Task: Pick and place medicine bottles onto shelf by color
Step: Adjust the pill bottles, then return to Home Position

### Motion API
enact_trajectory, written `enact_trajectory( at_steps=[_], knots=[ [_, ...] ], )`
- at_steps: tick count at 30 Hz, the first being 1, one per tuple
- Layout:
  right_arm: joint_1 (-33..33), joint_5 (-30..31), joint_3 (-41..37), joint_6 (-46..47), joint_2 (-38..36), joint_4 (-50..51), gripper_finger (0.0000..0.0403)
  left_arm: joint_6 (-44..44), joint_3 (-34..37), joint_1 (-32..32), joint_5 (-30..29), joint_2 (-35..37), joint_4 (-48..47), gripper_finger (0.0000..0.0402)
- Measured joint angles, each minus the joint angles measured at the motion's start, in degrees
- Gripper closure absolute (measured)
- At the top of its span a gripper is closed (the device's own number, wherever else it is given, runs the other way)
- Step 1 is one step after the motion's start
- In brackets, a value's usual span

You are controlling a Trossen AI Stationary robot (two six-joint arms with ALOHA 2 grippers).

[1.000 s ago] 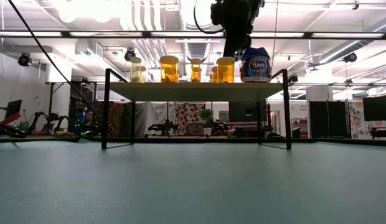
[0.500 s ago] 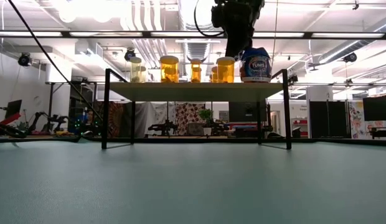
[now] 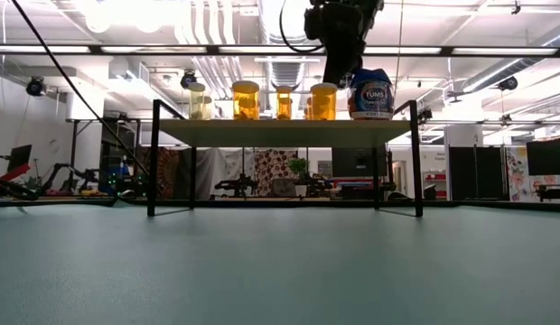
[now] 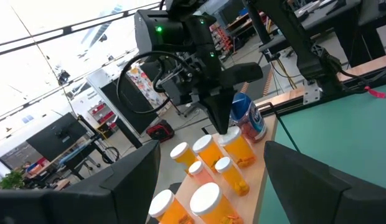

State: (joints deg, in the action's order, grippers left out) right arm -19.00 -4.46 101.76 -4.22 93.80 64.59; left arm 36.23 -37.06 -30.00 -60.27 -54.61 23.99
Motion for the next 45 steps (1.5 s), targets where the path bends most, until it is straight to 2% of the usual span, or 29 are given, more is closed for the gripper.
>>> enact_trajectory(
  at_steps=[10, 17, 21, 26, 32, 34, 38, 45],
  knots=[
    [0.4, 0.2, 2.5, -1.6, -2.0, -0.6, 0.0394, 0.0, 0.0, 0.0, 0.0, 0.0, 0.0, 0.0132],
    [7.0, 0.2, -3.8, -2.4, -7.3, -8.5, 0.0394, 0.1, 0.1, -1.3, -1.7, 0.0, -0.5, 0.0132],
    [12.7, 0.1, -12.8, -1.8, -12.5, -17.8, 0.0394, 0.1, 0.1, -4.7, -3.0, 0.0, -0.6, 0.0132],
    [19.0, 0.0, -28.8, -2.4, -20.7, -34.4, 0.0394, -4.0, 0.8, -11.7, -3.0, 0.3, -3.9, 0.0132],
    [24.2, 2.5, -49.1, -4.4, -30.3, -57.3, 0.0394, -27.5, 1.0, -20.6, -3.1, 3.2, -22.0, 0.0136],
    [24.9, 2.6, -55.3, -6.9, -33.0, -64.2, 0.0394, -33.4, 1.4, -21.7, -3.1, 3.5, -25.0, 0.0147],
    [24.9, 2.6, -65.3, -10.0, -37.3, -74.6, 0.0394, -34.9, 4.5, -20.6, -2.8, 3.4, -23.1, 0.0183],
    [23.9, -3.1, -73.5, -12.6, -44.3, -83.3, 0.0394, -35.7, 8.3, -18.0, 1.8, 7.2, -21.3, 0.0266]
  ],
)
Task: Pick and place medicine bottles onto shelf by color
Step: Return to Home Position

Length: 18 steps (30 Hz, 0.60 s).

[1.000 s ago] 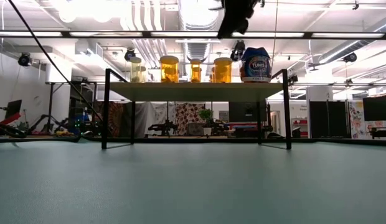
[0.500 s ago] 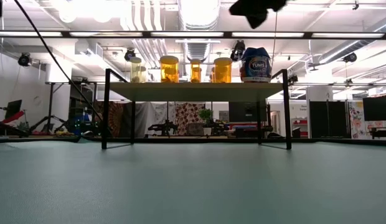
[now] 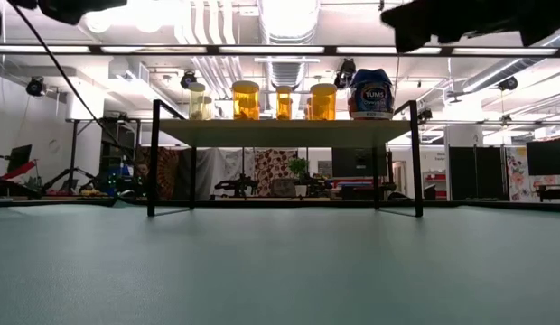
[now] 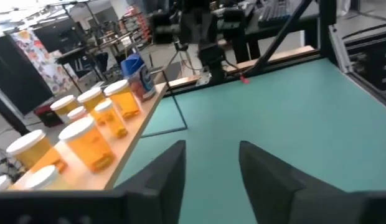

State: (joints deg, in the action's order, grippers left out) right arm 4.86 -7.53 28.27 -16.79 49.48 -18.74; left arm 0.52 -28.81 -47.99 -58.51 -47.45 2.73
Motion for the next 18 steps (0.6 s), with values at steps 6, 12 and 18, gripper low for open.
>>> enact_trajectory(
  at_steps=[6, 12, 18],
  knots=[
    [0.0, -0.1, -2.8, -0.8, -5.7, -0.9, 0.0394, 0.3, 2.6, 1.0, 0.1, 6.2, -0.1, 0.0327],
    [0.0, -1.9, -6.4, -1.9, -11.7, -1.8, 0.0394, 1.5, 7.4, 1.2, 0.0, 13.2, -0.2, 0.0368],
    [0.0, -1.9, -10.5, -1.8, -18.4, -3.1, 0.0394, 2.0, 11.7, 1.2, -0.3, 19.4, 1.3, 0.0391]
  ],
)
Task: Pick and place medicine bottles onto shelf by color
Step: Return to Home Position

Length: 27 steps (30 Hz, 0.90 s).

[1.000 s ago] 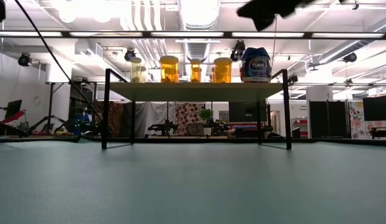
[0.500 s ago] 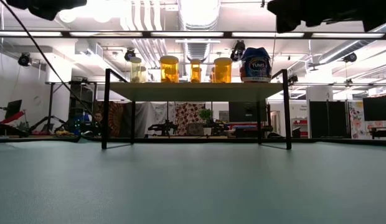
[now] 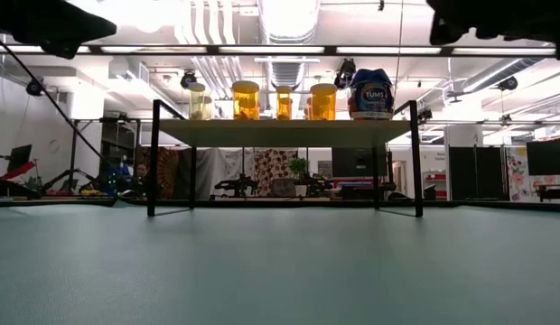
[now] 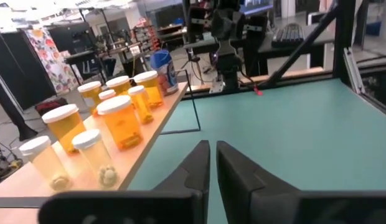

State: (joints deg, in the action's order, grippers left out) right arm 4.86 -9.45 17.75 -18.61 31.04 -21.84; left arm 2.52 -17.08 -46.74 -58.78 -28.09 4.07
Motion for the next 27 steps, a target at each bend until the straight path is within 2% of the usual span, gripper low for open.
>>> enact_trajectory(
  at_steps=[8, 15, 18, 20, 23, 27],
  knots=[
    [0.0, 0.2, -6.6, 0.2, -8.7, -3.5, 0.0394, 8.7, 7.0, 0.0, 0.0, 7.4, 7.5, 0.0395],
    [0.0, 1.5, -12.4, -2.3, -16.6, -7.4, 0.0394, 10.2, 12.9, 0.0, -0.1, 16.7, 7.4, 0.0396],
    [0.0, 4.9, -16.4, -5.2, -21.0, -12.8, 0.0394, 11.2, 15.8, 0.0, -0.1, 20.6, 7.8, 0.0396],
    [0.0, 8.2, -17.0, -7.1, -24.2, -10.6, 0.0394, 11.2, 16.6, 0.0, 0.0, 22.8, 5.5, 0.0396],
    [-0.1, 9.9, -17.1, -8.4, -27.8, -7.0, 0.0394, 9.2, 16.6, 0.0, 0.0, 24.6, 3.0, 0.0396],
    [-0.2, 13.4, -17.1, -8.4, -30.3, -5.3, 0.0394, 11.5, 16.6, 0.0, -0.2, 25.7, 2.5, 0.0396]
  ],
)
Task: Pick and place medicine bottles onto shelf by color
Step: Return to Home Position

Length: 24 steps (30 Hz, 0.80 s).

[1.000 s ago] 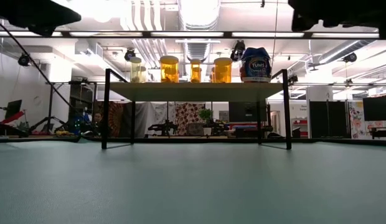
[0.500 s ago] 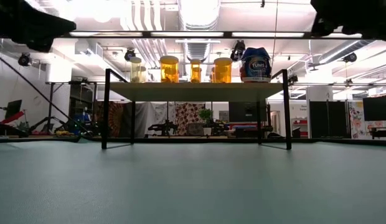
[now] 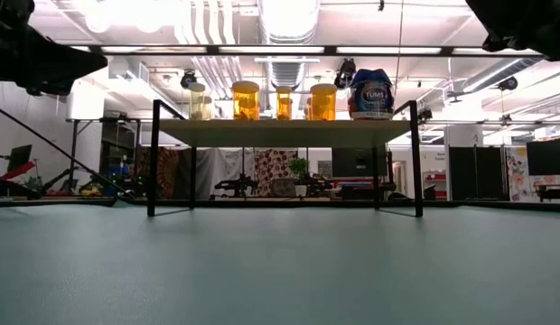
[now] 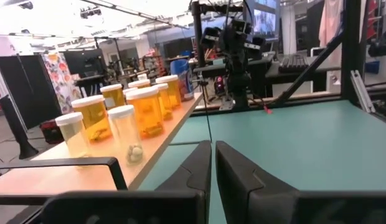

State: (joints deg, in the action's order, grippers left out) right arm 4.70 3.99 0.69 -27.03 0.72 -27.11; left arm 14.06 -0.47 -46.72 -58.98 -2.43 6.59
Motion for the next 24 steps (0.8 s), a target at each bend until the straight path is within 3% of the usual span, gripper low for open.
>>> enact_trajectory(
  at_steps=[24],
  knots=[
    [0.0, 0.6, 0.0, 0.0, 4.6, 3.2, 0.0394, -0.1, 0.0, 0.0, 0.2, -5.5, 0.4, 0.0395]
  ],
)
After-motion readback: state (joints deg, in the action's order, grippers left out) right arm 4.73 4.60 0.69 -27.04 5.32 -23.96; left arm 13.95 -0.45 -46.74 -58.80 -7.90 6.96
